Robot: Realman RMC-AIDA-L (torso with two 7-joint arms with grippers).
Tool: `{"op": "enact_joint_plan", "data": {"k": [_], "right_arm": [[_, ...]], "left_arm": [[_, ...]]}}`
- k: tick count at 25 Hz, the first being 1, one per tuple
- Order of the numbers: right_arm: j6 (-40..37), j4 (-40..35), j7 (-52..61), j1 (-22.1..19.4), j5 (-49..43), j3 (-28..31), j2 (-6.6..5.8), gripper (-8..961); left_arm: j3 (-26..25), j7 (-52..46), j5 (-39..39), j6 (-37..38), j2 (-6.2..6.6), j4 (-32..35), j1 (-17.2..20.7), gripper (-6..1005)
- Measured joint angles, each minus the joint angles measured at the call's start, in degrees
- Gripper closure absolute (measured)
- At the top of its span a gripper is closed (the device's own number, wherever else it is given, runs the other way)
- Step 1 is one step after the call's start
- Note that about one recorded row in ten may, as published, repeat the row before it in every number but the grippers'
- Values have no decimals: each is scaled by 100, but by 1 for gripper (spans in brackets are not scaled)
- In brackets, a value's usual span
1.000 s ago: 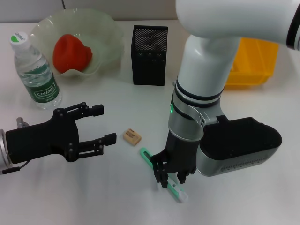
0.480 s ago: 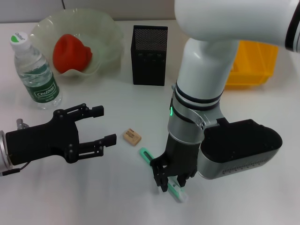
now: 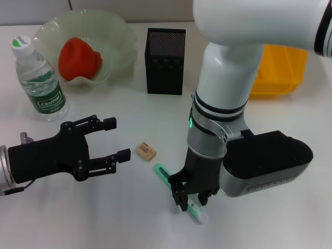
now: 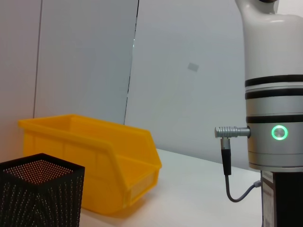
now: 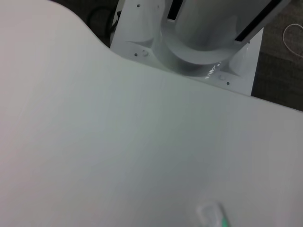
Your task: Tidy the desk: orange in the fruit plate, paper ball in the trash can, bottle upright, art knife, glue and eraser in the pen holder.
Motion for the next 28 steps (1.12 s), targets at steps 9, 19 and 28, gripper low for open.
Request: {"op": "enact_joint_plan", "data": {"k": [9, 19, 28], "right_arm": [[0, 101, -77, 54, 50, 5, 0, 573], [42, 42, -145, 3, 130, -21, 0, 574], [16, 82, -148, 31, 130, -34, 0, 578]], "left_arm": [[-6, 2, 0, 1, 0, 0, 0, 198], [-3, -4, 0, 5, 0, 0, -1, 199], [-5, 4, 0, -3, 0, 0, 0, 198]]}}
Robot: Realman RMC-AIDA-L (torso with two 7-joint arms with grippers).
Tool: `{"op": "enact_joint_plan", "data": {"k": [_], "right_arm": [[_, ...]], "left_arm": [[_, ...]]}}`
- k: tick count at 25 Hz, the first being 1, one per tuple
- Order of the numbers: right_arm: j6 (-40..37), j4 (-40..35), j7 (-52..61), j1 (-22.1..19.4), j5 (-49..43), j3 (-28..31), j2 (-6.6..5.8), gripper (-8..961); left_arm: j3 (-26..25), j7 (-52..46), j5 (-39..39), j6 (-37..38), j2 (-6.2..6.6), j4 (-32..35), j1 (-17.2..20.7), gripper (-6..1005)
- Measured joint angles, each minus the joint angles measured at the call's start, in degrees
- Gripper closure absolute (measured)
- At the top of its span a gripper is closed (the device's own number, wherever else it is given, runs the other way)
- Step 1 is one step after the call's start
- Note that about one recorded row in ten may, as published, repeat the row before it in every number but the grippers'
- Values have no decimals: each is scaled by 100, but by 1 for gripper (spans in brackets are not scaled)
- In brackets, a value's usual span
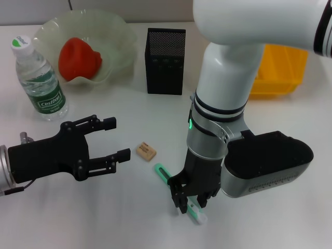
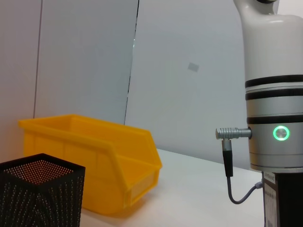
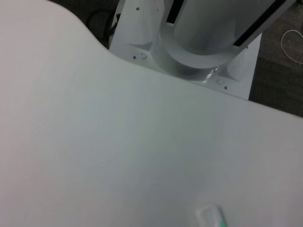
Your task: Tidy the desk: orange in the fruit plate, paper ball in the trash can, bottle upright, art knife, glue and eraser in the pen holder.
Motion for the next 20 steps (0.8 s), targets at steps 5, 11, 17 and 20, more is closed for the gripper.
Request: {"op": "enact_joint_plan", "data": {"k": [5, 11, 17, 20], "right_arm": [[-31, 18, 0, 8, 1, -2, 0, 584], [-72, -11, 0, 7, 24, -34, 0, 591], [-71, 7, 0, 11, 65, -73, 0, 598], [-73, 11, 0, 11, 65, -73, 0, 602]], "left_arm": [[-4, -1, 0, 5, 0, 0, 0, 198], [-22, -3, 0, -6, 0, 0, 0, 198], [-6, -3, 0, -6, -4, 0, 0, 199], [-6, -3, 0, -6, -8, 0, 0, 199]]}}
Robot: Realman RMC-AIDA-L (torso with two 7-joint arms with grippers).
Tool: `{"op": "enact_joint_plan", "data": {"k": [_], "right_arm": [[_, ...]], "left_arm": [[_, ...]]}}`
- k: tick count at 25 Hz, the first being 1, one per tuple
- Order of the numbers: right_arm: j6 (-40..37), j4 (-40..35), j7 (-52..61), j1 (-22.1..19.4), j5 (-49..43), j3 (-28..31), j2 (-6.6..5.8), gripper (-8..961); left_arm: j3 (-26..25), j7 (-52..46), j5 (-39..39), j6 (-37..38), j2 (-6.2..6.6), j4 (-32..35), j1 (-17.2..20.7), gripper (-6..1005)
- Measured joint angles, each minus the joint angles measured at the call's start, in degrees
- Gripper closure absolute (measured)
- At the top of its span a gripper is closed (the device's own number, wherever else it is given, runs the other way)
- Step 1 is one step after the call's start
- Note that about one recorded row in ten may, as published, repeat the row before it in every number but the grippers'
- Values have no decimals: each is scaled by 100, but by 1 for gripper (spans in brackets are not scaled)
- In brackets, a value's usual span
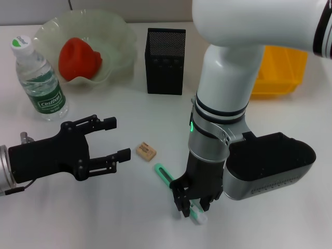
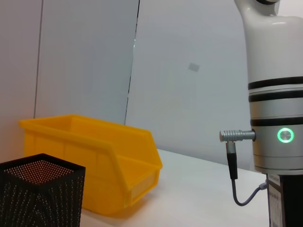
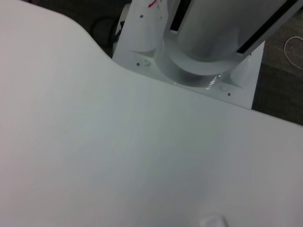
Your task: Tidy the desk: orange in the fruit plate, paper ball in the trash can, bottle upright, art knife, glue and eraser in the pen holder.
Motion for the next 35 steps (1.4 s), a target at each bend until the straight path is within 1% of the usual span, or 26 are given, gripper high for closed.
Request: {"op": "enact_joint_plan", "data": {"k": [12, 35], "right_arm": [[-63, 16, 0, -17, 0, 2, 0, 627], [-72, 128, -17, -8, 8, -26, 0, 633]], "left_arm": [[-21, 0, 0, 8, -22, 0, 0, 198], [1, 0, -36, 0, -45, 0, -9, 199]]}}
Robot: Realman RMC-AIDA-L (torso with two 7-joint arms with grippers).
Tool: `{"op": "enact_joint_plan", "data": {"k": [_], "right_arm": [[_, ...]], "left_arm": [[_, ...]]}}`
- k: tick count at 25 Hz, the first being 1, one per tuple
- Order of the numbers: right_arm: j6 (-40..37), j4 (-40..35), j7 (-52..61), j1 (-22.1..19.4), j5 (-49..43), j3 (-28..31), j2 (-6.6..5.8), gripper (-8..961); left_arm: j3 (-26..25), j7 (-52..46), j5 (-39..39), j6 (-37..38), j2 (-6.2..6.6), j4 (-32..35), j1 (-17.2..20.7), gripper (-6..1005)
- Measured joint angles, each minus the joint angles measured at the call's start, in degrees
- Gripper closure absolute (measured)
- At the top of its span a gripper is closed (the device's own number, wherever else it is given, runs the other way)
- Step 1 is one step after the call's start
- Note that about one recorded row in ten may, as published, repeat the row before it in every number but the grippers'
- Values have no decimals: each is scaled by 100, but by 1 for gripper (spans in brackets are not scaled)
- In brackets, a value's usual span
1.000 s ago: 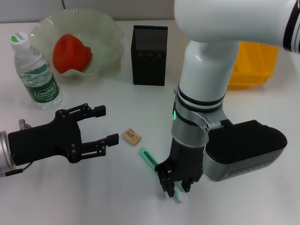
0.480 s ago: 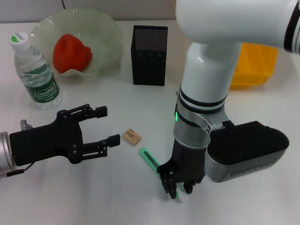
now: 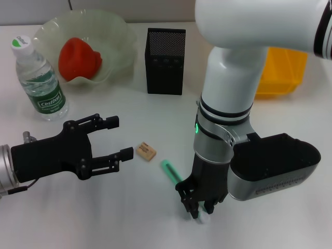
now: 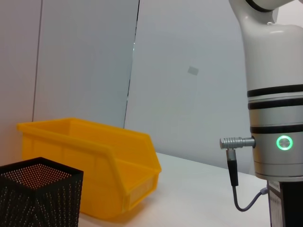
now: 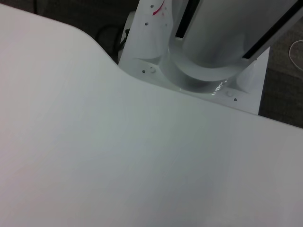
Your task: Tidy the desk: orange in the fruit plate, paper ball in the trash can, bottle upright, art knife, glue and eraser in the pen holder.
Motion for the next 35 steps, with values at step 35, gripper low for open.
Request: {"op": "enact_joint_plan", "data": {"k": [35], "right_arm": [[67, 93, -62, 15, 85, -22, 0, 731]], "left_arm": [[5, 62, 0, 1, -14, 0, -44, 198]]}}
